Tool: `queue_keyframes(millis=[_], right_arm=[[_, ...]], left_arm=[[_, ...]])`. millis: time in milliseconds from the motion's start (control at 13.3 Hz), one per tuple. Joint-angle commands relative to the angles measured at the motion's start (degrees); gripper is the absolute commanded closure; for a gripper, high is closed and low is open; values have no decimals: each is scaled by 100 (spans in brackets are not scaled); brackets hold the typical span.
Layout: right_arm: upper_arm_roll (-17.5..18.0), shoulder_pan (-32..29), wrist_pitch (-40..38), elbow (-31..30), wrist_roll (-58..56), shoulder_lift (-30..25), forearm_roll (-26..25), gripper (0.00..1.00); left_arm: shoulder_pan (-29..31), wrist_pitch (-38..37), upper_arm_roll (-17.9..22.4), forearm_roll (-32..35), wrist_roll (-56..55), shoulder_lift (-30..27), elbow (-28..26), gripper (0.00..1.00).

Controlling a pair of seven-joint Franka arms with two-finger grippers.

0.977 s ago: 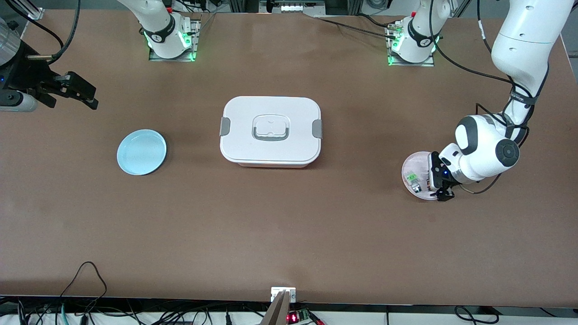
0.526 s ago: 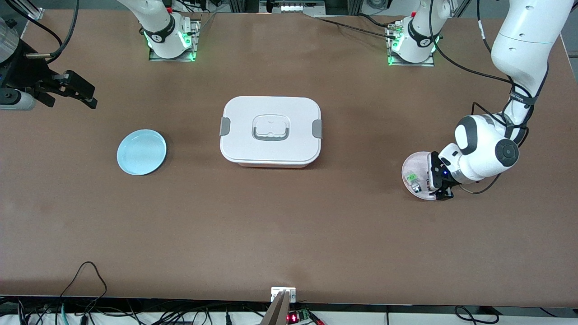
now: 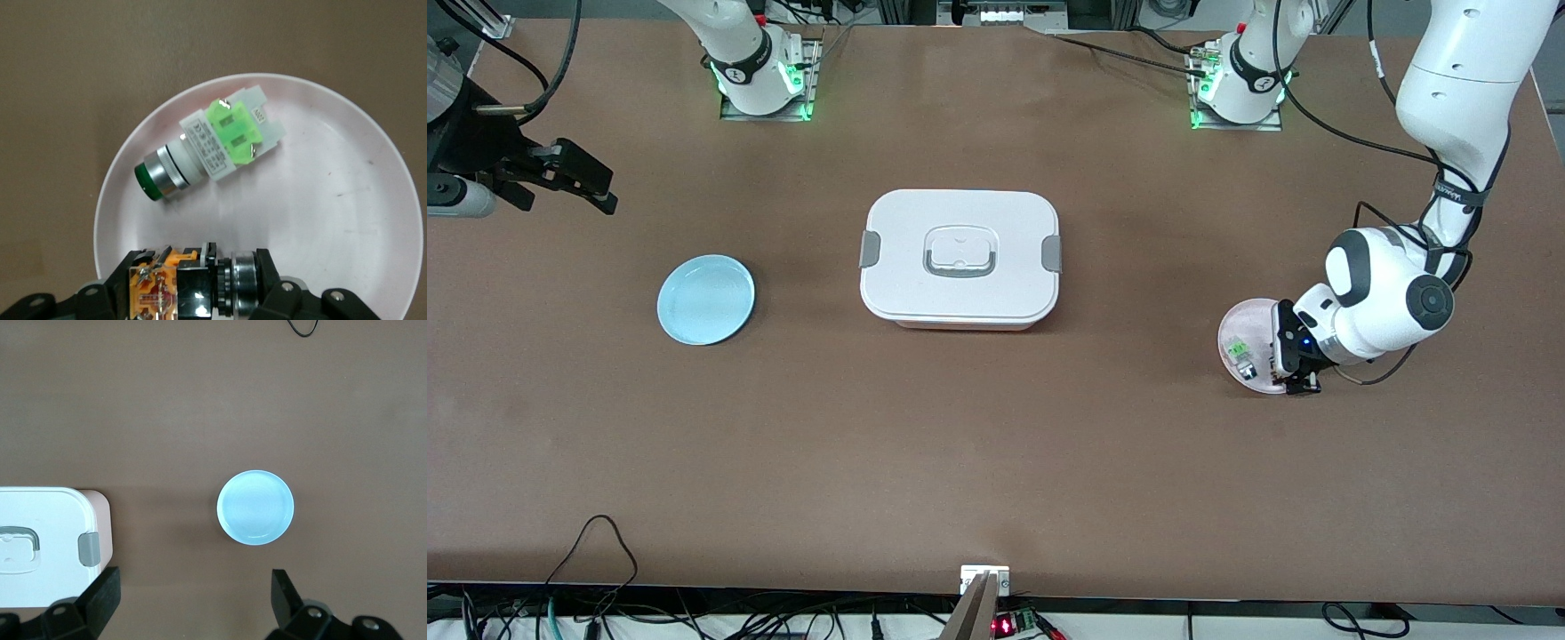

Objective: Transfer orange switch to right arm and place
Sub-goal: 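Lift the orange switch with the left gripper and carry it over the box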

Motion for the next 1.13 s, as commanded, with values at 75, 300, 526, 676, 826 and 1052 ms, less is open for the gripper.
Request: queue_keyframes(millis=[75,300,526,676,826,1052], right_arm=[[9,7,-89,60,64,-42,7,0],[1,7,-89,60,55,-42,7,0],[9,7,-98,51,73,-42,-2,0],[1,7,-107,51,64,-42,-2,0],[-8,7,-220,42,99,-103,-2,0],[-17,-2,-546,24,64,-191,120,0]], left_arm=[[312,-871,-807,-624,176,-362,498,100],[497,-1680,-1196,-1521,175,-362,1244,100],[532,-2226,-1389,-2706,175,-450,1580,100],[559,-2236,-1669,-3524,123,-581,1589,100],[568,-2245,-1924,-4245,0,-713,1598,100],[568,-2245,-2425,-5406,-446,-863,1616,100]])
